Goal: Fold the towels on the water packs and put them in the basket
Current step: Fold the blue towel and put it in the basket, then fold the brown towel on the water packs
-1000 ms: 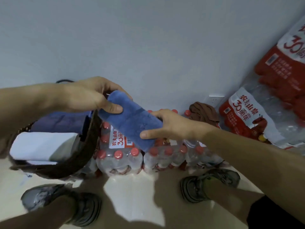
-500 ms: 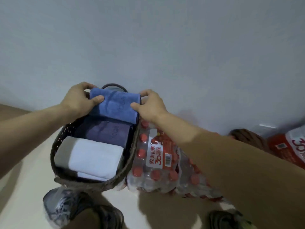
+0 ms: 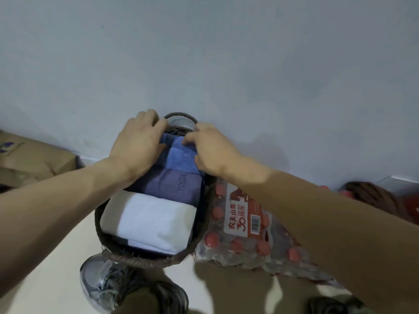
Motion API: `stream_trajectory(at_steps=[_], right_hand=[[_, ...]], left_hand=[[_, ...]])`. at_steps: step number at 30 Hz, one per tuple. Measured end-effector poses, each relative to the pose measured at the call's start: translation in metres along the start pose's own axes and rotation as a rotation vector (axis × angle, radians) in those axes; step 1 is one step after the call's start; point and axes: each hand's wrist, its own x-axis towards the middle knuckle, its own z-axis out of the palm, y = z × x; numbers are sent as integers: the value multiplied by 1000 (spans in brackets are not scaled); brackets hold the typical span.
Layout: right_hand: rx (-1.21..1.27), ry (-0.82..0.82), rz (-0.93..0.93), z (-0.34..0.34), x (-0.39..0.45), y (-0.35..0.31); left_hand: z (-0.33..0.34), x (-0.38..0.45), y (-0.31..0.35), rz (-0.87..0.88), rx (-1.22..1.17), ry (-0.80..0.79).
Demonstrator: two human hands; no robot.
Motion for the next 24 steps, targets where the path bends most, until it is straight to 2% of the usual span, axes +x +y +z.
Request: stream_trajectory(at_steps=[2,4,7,10,12,14,16,18,21,24], right_hand=[[-24,-102,-37,1,0,3],[15,-168,-22,1,-1,7],[-45,-212,-64,3,2,6],[-127,-205,-60,5,9,-2],[-79,-191,-43,1,9,1],[6,-111,-31,-8,-2,12],[41,-4,-22,-21,-26,33],[32,23,-1,-38,-59,62],[60,-110,99,-67,-121,119],[56,-275,218,-84,-186,178]], left_hand=[[4,-2,-3,20,-132,-93],[7,-7,-11,-54,-247,-192],[8,-9,-19,-73,-283,-257],[4,-6,-15,-102,-279,-306],[0,-1,-11,-120,-251,-352],[-8,6,-7,-125,-209,-373],[-18,12,1,-104,-172,-332],[-30,17,20,-56,-163,-273],[-43,25,68,105,-200,-241],[-39,32,136,188,-249,-346]])
